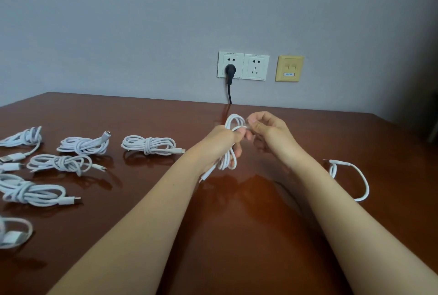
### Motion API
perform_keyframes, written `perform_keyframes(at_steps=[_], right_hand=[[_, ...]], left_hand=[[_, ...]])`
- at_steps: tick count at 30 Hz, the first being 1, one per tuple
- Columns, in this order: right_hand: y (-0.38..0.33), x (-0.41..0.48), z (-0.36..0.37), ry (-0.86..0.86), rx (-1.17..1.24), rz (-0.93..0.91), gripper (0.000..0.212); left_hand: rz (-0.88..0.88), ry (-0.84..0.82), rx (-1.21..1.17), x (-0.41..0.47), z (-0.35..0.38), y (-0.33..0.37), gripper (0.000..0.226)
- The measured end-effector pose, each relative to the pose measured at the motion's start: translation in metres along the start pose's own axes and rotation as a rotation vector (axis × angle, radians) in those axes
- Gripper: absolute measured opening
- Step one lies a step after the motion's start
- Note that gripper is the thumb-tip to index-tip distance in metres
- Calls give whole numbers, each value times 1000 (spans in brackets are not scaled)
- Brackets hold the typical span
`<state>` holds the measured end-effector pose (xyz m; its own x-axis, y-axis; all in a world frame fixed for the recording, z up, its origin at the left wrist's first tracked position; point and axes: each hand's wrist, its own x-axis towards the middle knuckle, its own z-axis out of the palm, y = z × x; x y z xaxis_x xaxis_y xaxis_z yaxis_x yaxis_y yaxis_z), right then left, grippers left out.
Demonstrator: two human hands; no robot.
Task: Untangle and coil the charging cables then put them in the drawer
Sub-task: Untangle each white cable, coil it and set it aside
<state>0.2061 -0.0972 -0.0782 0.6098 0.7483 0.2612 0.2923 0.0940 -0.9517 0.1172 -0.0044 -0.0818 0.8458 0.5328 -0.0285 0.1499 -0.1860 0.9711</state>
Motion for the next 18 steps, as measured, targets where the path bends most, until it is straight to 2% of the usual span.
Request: perform_keyframes(at_steps=[4, 9, 13, 18], right_hand=[[6, 6, -2, -3, -58, 52, 24], [17, 4, -1, -42, -426, 96, 39], [14, 2, -1, 12, -492, 39, 43], [9, 0, 8, 37, -526, -50, 44]], left_hand=[[-41, 197, -196, 2, -3, 5, 25], [10, 390, -338, 8, -16, 4, 29], [20, 436, -325, 8, -18, 4, 35], [93, 409, -215, 7, -7, 3, 27]])
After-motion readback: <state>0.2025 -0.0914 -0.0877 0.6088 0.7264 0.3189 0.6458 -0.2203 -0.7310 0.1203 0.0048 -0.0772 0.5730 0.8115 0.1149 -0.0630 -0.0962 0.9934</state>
